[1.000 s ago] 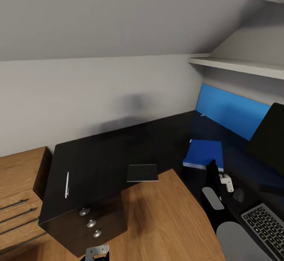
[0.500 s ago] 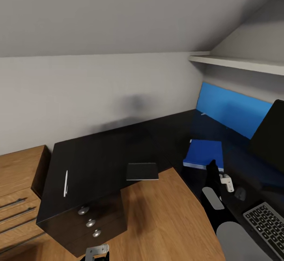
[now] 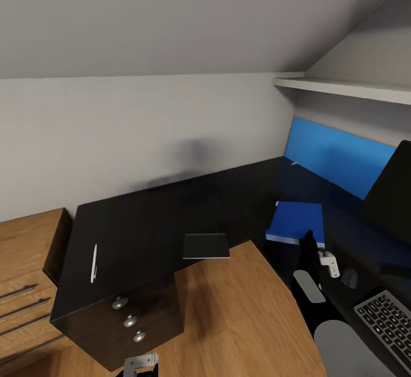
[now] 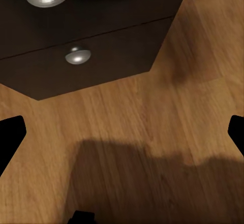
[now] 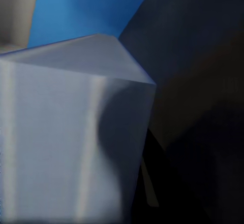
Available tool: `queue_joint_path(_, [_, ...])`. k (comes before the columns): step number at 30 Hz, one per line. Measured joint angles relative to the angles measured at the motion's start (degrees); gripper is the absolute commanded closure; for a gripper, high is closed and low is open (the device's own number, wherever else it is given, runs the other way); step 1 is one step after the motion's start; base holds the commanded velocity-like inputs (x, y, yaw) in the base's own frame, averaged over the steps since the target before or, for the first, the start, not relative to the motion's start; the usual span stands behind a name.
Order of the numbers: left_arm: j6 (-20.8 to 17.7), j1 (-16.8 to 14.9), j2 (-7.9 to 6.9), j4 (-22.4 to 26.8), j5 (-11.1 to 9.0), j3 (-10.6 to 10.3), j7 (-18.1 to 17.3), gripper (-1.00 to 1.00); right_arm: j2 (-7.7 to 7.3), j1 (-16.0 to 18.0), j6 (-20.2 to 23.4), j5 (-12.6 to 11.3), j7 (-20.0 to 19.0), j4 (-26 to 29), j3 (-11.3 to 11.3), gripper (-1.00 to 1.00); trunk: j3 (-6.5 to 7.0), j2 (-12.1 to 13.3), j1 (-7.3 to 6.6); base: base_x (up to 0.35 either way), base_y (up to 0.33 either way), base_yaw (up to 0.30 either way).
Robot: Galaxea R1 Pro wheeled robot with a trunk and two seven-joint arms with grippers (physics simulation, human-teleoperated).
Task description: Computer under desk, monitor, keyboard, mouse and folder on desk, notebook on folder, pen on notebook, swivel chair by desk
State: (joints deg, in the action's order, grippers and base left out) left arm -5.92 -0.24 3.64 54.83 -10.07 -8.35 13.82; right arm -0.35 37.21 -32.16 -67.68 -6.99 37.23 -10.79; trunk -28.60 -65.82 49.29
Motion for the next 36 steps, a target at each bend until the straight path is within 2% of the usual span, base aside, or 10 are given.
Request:
queue_joint_path(14, [-0.25,0.0,-0.06,-0.06,-0.01,0.0,-0.34,-1.0,-0.01,0.01,0.0,0.09,0.0,-0.04,0.0,1.0,0.0,0.0,0.0,0.0,0.0,-0.011])
queue_joint_path(26, [0.18,0.0,-0.26,-2.1,0.0,0.01,-0.27,-1.0,-0.12,0.02,0.16,0.13,-0.04,-0.08,0.08,1.0,0.0,0.0,0.0,0.0,0.0,-0.036])
queue_joint_path(36, [0.27,0.0,-0.34,-2.11,0.0,0.01,-0.27,-1.0,0.05,0.02,0.14,0.07,0.0,-0.33,0.12,1.0,0.0,0.0,0.0,-0.033,-0.09,0.0])
